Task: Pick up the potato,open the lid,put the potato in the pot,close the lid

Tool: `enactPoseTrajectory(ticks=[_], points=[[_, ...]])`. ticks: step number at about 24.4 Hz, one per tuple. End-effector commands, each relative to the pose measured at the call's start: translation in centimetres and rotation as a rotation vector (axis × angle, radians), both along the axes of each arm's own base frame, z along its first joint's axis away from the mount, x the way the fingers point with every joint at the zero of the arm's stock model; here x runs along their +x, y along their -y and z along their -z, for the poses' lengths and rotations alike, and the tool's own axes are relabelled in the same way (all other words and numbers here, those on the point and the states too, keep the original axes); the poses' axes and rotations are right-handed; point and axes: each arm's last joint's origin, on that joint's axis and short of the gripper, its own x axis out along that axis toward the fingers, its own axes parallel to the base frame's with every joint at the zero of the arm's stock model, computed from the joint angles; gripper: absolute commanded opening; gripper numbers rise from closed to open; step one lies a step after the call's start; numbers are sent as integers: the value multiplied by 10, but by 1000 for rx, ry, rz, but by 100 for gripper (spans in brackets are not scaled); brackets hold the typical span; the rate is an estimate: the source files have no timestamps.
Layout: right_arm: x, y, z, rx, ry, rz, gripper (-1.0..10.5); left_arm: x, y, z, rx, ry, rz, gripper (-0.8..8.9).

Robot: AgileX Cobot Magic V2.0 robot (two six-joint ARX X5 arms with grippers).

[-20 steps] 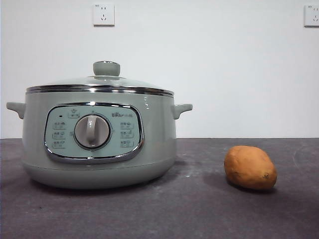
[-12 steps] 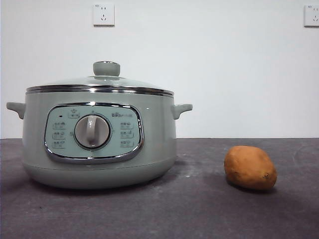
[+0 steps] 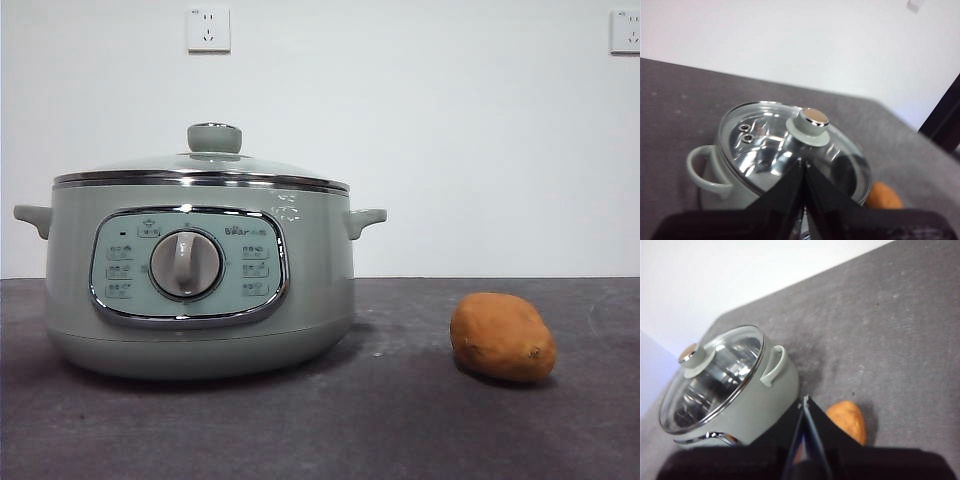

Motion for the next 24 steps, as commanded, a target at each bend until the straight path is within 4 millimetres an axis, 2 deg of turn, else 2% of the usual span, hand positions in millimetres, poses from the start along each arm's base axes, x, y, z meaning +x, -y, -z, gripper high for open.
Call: enactPoseTrajectory(ticks=[1,8,13,14,15,16,17,18,19,24], points=[[5,-1,-17,-98,2,-38,-7,4,0,-15,145,10,24,-6],[22,-3,-44,-246,-129,-114,-1,24,1,-45,262,-128,71,-5],[36,-4,-46,-312,-241,-167,3,43,1,-53,315,-248,111,1],[40,-5,-45,-313,-257,-169,28,48,1,-53,315,-270,115,26],[42,-5,-43,-313,-268,-171,113,53,1,-53,314,-282,118,118],[45,-5,-42,-313,-281,-172,268,57,2,-52,314,-292,119,273],[48,-6,-40,-313,-292,-173,408,60,2,-52,310,-298,119,377],[50,-6,-39,-312,-302,-175,498,62,2,-51,301,-303,115,398],[52,-7,-38,-312,-312,-178,518,64,2,-52,286,-304,108,398],[65,-30,-30,-295,-355,-224,501,68,3,-58,228,-250,123,398]])
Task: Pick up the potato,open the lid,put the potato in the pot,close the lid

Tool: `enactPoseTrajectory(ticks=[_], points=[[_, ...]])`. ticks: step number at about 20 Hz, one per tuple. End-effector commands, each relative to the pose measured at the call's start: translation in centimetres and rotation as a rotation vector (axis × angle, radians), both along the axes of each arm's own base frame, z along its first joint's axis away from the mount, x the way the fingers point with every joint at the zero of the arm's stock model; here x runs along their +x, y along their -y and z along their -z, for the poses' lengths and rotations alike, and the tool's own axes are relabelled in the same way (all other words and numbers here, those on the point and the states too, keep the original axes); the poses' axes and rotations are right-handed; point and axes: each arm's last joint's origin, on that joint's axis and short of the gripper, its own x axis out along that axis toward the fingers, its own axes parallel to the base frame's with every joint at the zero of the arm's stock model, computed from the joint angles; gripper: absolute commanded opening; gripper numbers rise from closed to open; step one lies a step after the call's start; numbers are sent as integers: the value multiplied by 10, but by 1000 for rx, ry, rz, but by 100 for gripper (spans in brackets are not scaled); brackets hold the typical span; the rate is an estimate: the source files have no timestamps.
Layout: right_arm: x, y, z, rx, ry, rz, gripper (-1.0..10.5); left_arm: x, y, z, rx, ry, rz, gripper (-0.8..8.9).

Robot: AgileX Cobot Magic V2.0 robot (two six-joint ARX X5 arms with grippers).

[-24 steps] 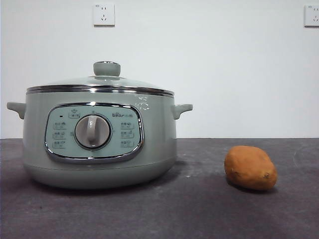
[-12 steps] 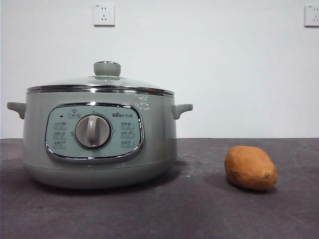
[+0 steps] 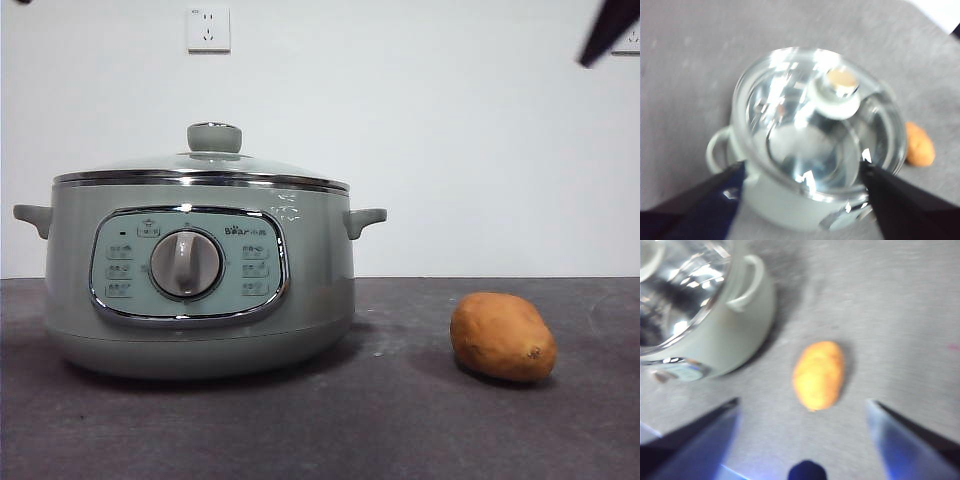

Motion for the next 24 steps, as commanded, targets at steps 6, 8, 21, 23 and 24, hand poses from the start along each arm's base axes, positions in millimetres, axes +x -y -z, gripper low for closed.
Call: enactPoseTrajectory(ticks=[6,8,21,23,24], points=[[30,-58,37,-207,-129,80,501,2,1,-5,-60,22,-1,398],[42,-73,54,-249,-160,94,501,2,1,-5,-61,21,-2,398],[91,-103,134,-334,-278,108,113,2,1,-5,-58,20,-6,398],[90,-103,134,-338,-279,104,-16,2,1,-5,-58,21,-6,398],[90,-103,134,-336,-278,103,-12,2,1,-5,-58,20,-6,398]])
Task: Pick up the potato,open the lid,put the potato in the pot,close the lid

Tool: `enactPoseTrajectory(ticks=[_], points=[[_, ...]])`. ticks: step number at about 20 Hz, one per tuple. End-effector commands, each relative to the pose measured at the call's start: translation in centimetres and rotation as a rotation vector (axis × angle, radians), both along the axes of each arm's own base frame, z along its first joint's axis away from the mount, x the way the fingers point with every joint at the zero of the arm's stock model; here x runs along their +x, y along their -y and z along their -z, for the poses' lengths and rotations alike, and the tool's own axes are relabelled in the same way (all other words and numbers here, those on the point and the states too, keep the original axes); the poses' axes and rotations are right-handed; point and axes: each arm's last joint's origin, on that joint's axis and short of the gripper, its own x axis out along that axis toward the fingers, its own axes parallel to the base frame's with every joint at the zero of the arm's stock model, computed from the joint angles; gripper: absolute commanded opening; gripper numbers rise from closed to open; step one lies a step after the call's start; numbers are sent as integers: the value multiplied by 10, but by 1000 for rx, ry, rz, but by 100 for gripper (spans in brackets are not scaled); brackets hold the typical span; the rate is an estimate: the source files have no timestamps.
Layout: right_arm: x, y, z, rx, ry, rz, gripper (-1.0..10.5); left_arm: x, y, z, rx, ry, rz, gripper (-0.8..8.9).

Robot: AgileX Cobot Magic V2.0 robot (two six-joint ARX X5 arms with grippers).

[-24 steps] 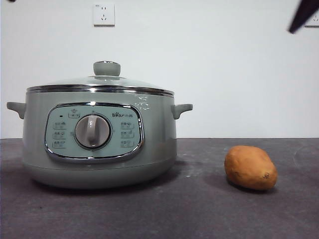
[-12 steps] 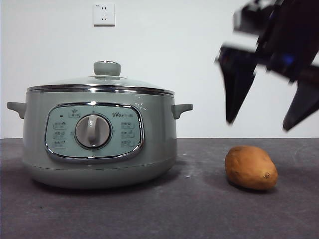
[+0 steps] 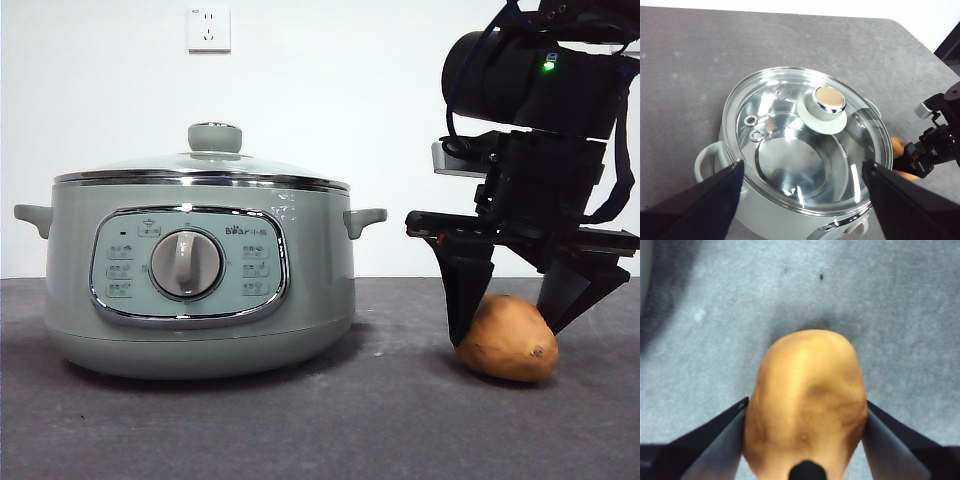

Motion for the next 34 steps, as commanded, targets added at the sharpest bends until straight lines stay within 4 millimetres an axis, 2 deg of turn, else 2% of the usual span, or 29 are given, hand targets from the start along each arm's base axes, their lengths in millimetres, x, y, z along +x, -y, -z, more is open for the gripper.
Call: enactPoseTrajectory(ticks=[1,4,8,11,15,19,22,28,29,31,32,34], points=[[-1,0,-2,1,3,-1,-12,0,0,-1,-5,6,-3,398],[-8,2,-16,19,25,-8,-12,4,0,-3,-21,21,-10,398],[-29,14,-48,29,45,-8,-11,24,12,-4,-52,60,39,400],[-47,25,-69,39,72,-6,1,47,32,3,-78,55,95,400],[-63,35,-89,69,123,-6,1,76,67,22,-12,44,87,400],[-70,39,-96,76,136,-5,1,98,99,34,90,28,87,401],[-70,39,-96,76,135,-5,1,109,116,41,167,32,87,400],[-70,39,-95,74,133,-5,1,117,121,56,213,-26,67,394],[-70,39,-95,74,133,-5,1,117,121,56,216,-25,61,325],[-70,39,-95,74,133,-5,1,117,121,56,235,-14,62,72],[-70,39,-95,74,132,-5,1,117,121,57,247,-7,71,-17],[-70,39,-95,74,132,-5,1,117,121,56,260,5,76,-8]])
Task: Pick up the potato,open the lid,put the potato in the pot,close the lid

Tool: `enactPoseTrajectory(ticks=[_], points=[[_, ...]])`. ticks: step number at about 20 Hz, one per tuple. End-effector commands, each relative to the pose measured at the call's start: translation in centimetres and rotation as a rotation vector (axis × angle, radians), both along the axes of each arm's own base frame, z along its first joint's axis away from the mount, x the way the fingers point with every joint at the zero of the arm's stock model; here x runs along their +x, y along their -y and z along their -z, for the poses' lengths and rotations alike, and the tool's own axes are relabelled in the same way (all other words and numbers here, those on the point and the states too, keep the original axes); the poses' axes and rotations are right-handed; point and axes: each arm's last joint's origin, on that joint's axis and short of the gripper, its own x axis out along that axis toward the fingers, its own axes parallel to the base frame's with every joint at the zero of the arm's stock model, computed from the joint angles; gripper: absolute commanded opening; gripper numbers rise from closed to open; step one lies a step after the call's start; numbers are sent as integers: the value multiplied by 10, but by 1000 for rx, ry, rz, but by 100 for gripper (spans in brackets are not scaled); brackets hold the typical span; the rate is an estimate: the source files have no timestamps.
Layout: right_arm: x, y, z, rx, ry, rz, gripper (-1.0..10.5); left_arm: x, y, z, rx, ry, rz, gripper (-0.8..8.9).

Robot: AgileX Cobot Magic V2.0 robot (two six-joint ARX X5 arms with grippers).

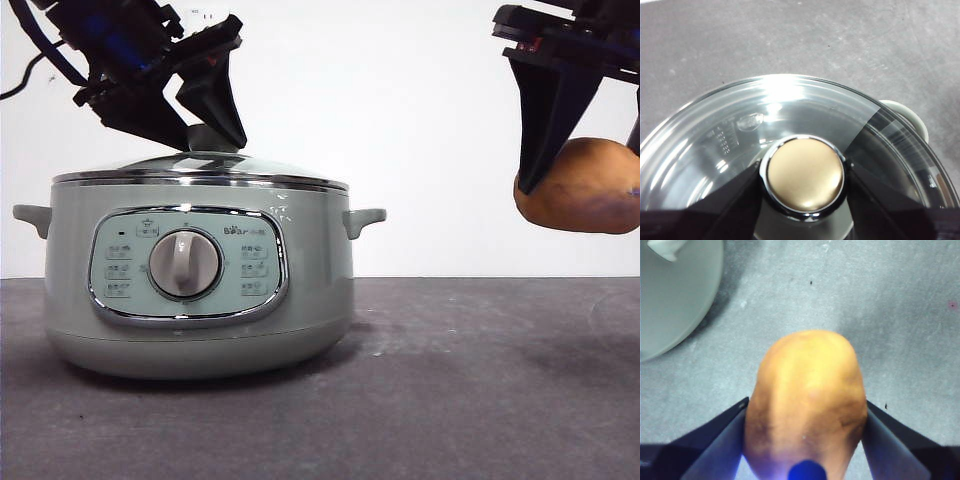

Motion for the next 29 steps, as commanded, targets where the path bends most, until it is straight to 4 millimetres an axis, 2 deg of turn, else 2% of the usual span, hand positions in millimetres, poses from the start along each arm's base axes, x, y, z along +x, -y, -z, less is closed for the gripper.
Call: enactPoseTrajectory(ticks=[1,5,9,13,16,19,23,25,29], points=[[0,0,-1,1,7,2,1,1,0,3,28,10,8,-8],[1,-1,-1,7,15,2,1,0,-1,-10,8,53,7,-8],[2,-2,-3,21,35,0,1,-16,-9,-50,-44,170,8,-8],[5,-5,-6,76,63,-23,1,-54,-29,-93,-95,277,0,-8],[9,-11,-12,188,99,-85,-4,-96,-52,-118,-90,352,-47,-8],[13,-21,-25,259,182,-132,-12,-141,-77,-132,-96,406,-102,-8],[23,-48,-51,298,254,-215,-12,-193,-106,-139,-107,489,-198,-8],[34,-70,-60,289,265,-278,-12,-213,-117,-140,-136,527,-207,-8],[67,-115,-63,217,245,-388,-12,-233,-127,-138,-152,555,-226,-8]])
